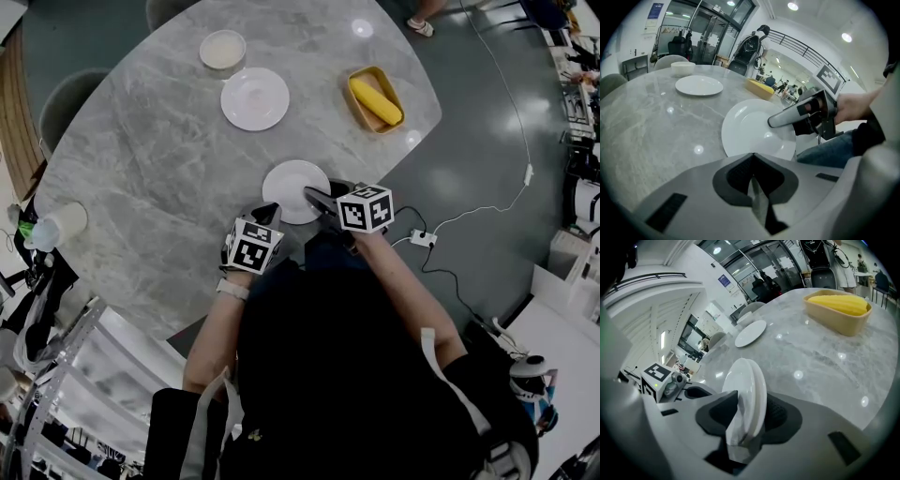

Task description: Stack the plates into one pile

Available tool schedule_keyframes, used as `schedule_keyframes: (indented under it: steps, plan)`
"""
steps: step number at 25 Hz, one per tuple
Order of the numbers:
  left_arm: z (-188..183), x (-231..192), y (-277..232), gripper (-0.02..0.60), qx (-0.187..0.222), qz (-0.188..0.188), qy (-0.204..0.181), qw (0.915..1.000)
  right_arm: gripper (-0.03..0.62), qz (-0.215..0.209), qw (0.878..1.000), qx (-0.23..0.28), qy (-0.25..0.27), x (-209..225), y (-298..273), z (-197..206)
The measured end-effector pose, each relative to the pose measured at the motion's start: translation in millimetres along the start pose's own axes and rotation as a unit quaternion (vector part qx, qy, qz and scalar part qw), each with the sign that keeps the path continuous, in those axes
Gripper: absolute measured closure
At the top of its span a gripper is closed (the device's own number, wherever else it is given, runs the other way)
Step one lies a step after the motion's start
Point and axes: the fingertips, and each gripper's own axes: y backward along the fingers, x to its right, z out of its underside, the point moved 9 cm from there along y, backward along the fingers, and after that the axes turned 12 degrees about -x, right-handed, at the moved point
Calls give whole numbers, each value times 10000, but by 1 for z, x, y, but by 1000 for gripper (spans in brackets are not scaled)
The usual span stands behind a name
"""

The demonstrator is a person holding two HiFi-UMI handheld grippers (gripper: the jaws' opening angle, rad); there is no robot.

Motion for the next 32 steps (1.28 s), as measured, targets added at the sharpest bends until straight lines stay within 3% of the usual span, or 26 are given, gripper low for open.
schedule_keyframes:
  steps: [7, 17, 25, 32]
  plan:
    - [-4, 0, 0, 573, -65, -25, 136, 9999, 478, -71, 9997, -163, 179, 4, 1, -10]
    - [-15, -11, 13, 572, -148, -462, 541, 9974, 530, -665, 9970, -237, 308, 0, 1, -45]
    - [-26, -31, 26, 572, 11, -770, 996, 9920, 542, -1402, 9899, -204, -44, 5, -4, -80]
    - [-43, -33, 34, 573, 116, -951, 1250, 9875, 542, -1992, 9777, 107, -650, 18, -3, -121]
